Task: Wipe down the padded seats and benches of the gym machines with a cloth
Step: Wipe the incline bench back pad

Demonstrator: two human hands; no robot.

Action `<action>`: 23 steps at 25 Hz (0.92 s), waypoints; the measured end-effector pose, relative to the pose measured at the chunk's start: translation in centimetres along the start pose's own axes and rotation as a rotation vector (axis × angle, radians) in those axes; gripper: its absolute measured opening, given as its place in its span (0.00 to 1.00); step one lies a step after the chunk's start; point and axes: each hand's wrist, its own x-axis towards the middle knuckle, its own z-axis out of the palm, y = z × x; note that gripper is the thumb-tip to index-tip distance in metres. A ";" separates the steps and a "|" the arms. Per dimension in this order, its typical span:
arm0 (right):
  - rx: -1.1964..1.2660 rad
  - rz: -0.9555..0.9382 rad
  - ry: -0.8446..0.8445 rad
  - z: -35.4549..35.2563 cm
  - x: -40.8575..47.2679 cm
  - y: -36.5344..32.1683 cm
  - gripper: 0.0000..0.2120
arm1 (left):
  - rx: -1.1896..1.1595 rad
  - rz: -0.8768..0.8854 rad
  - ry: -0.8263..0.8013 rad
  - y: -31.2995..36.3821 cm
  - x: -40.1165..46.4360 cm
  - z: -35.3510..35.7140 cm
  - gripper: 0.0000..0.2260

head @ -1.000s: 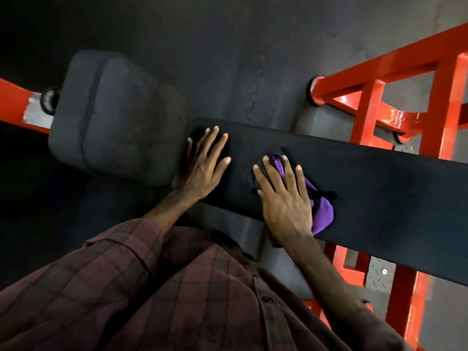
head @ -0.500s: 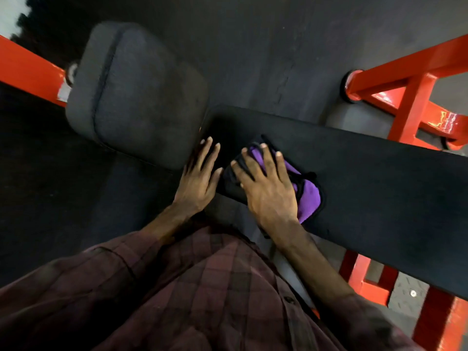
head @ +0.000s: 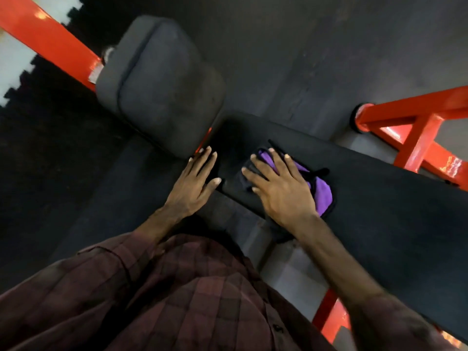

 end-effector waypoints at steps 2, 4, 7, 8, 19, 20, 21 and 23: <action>-0.001 -0.095 0.010 -0.5 -1.5 3.3 0.22 | -0.009 0.001 -0.017 0.0 0.0 0.3 0.32; -0.027 0.103 0.010 -1.1 -0.1 5.5 0.23 | -0.013 -0.008 -0.025 -0.1 -0.2 0.4 0.33; 0.007 0.425 -0.028 -1.5 5.3 4.2 0.25 | -0.027 0.003 -0.030 -0.4 -0.2 0.2 0.34; -0.012 0.362 -0.041 -1.3 5.9 3.4 0.25 | -0.026 0.014 -0.035 -0.5 -0.1 0.2 0.34; -0.013 0.293 -0.063 -0.4 8.5 1.8 0.26 | -0.100 0.019 -0.053 -1.3 -0.5 0.0 0.38; -0.039 0.163 -0.077 0.1 7.2 1.4 0.26 | -0.116 0.011 -0.057 -1.3 -0.5 0.0 0.38; -0.059 0.048 -0.083 0.4 5.6 1.5 0.25 | -0.130 0.000 -0.063 -1.4 -0.6 -0.1 0.38; -0.065 -0.007 -0.058 0.1 4.1 2.6 0.25 | -0.157 -0.026 -0.080 -1.6 -0.9 -0.4 0.38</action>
